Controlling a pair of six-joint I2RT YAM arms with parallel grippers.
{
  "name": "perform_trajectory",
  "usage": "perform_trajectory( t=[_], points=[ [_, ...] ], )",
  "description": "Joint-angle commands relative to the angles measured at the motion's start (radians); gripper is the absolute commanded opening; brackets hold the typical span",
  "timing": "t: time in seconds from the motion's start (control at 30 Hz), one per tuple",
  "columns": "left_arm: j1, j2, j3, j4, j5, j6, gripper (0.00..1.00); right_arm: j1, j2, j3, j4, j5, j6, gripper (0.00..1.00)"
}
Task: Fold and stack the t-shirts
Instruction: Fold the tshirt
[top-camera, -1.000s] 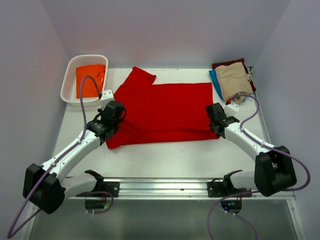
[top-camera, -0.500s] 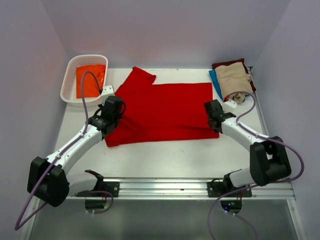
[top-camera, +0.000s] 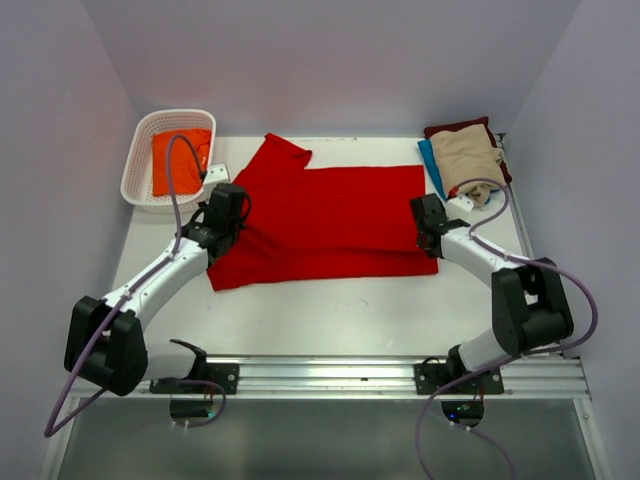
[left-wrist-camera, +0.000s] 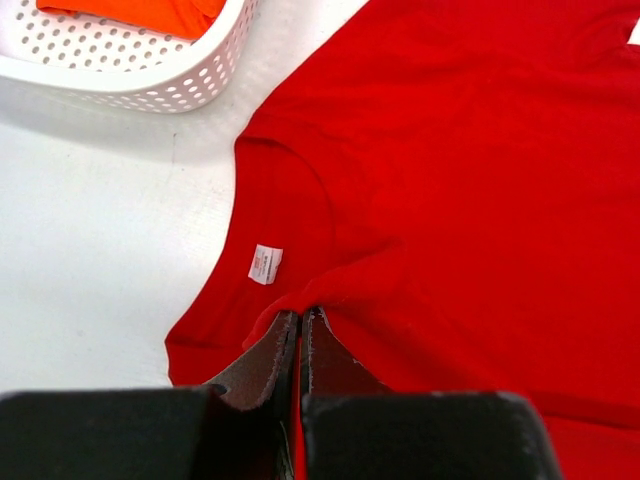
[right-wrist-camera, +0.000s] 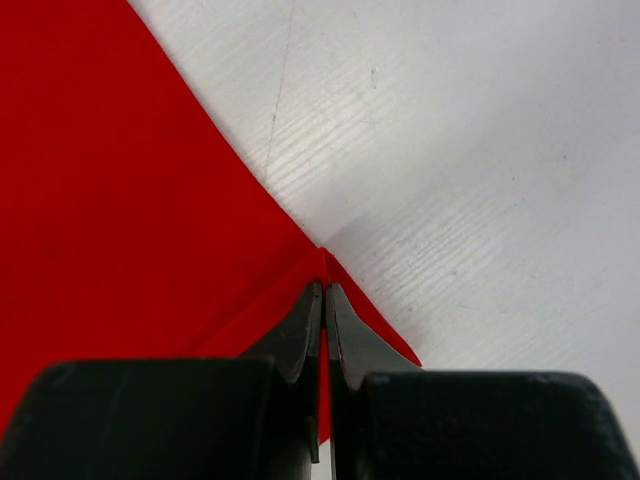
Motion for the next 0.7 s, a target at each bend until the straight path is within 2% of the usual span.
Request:
perform_trajectory(
  t=[0.0,0.57,0.6,0.63,0.67],
  points=[
    [0.013,0.029,0.06,0.068,0.008,0.023,0.0,-0.012,0.042,0.052,0.054,0.002,-0.027,0.0],
    [0.045,0.193,0.103,0.117,0.043,0.012,0.0,-0.024,0.112,0.072,0.114,-0.009,-0.066,0.0],
    [0.047,0.212,0.114,0.117,0.045,0.01,0.0,-0.024,0.106,0.072,0.114,-0.01,-0.068,0.05],
    [0.048,0.219,0.119,0.116,0.046,0.009,0.19,-0.026,0.1,0.072,0.115,-0.013,-0.071,0.13],
    [0.054,0.232,0.123,0.119,0.049,0.007,0.28,-0.024,0.096,0.072,0.121,-0.018,-0.082,0.24]
  ],
)
